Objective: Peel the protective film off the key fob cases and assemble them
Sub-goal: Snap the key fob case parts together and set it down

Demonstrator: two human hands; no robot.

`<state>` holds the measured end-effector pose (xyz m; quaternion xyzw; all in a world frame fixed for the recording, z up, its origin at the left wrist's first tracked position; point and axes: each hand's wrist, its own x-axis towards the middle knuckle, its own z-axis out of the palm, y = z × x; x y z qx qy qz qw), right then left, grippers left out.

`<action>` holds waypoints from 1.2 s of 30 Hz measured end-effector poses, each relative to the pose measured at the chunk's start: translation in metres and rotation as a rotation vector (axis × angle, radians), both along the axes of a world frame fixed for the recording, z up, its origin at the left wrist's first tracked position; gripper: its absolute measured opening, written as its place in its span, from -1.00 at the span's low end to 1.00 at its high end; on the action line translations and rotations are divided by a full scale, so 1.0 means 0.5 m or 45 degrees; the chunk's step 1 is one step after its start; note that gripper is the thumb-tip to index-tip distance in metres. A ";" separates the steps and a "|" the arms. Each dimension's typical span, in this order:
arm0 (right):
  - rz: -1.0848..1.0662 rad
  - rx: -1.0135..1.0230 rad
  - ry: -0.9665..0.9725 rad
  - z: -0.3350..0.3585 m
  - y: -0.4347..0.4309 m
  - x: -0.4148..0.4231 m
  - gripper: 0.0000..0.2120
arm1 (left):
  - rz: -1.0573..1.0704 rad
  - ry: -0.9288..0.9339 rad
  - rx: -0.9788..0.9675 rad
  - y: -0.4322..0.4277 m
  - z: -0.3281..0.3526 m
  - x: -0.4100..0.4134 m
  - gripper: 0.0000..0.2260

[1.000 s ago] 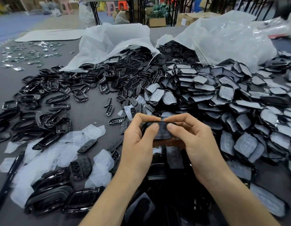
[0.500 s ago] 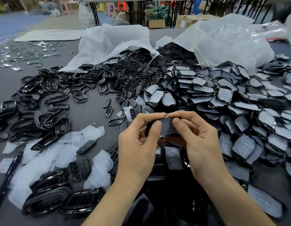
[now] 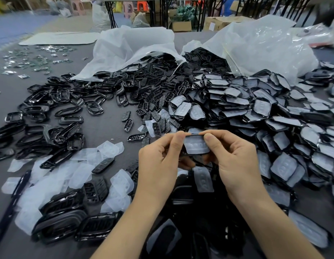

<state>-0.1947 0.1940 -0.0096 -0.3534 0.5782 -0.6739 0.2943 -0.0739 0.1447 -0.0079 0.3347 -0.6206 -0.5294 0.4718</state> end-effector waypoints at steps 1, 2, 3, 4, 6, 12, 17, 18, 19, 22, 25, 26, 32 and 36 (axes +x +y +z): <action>-0.017 0.001 0.021 0.000 0.000 -0.002 -0.83 | -0.038 0.016 0.039 0.000 0.000 -0.001 -0.84; -0.032 0.001 0.044 0.000 0.000 -0.004 -0.84 | -0.070 0.016 0.057 -0.001 -0.002 -0.001 -0.88; -0.043 -0.003 0.064 0.000 0.001 -0.005 -0.85 | -0.093 0.013 0.067 -0.001 -0.003 -0.002 -0.92; -0.051 -0.008 0.083 0.000 0.001 -0.005 -0.84 | -0.108 0.018 0.080 -0.003 -0.006 -0.002 -0.91; -0.062 -0.018 0.145 0.000 0.002 -0.004 -0.82 | -0.133 0.073 0.138 -0.005 -0.009 -0.004 -0.86; -0.002 -0.023 0.220 0.006 0.005 -0.004 -0.85 | -0.151 0.154 0.214 -0.011 -0.006 -0.003 -0.81; 0.040 0.043 0.178 0.002 0.003 -0.011 -0.79 | -0.123 0.093 0.206 -0.013 -0.009 -0.005 -0.81; 0.032 0.047 0.186 0.002 0.002 -0.012 -0.79 | -0.128 0.086 0.204 -0.014 -0.011 -0.005 -0.82; 0.025 0.053 0.202 0.001 0.002 -0.013 -0.78 | -0.135 0.073 0.201 -0.015 -0.013 -0.005 -0.83; 0.015 0.072 0.236 0.000 0.003 -0.012 -0.77 | -0.142 0.034 0.196 -0.015 -0.014 -0.005 -0.84; 0.027 0.107 0.197 0.001 0.001 -0.015 -0.77 | -0.121 -0.022 0.129 -0.009 -0.014 -0.004 -0.84; 0.028 0.115 0.155 0.003 0.001 -0.019 -0.77 | -0.105 -0.103 -0.027 -0.010 -0.013 0.001 -0.82; 0.071 0.168 -0.203 0.023 0.007 -0.044 -0.82 | -0.235 -0.568 -0.918 -0.031 -0.021 0.014 -0.51; 0.142 0.227 -0.319 0.031 0.010 -0.046 -0.80 | -0.180 -0.405 -0.744 -0.027 -0.025 0.008 -0.76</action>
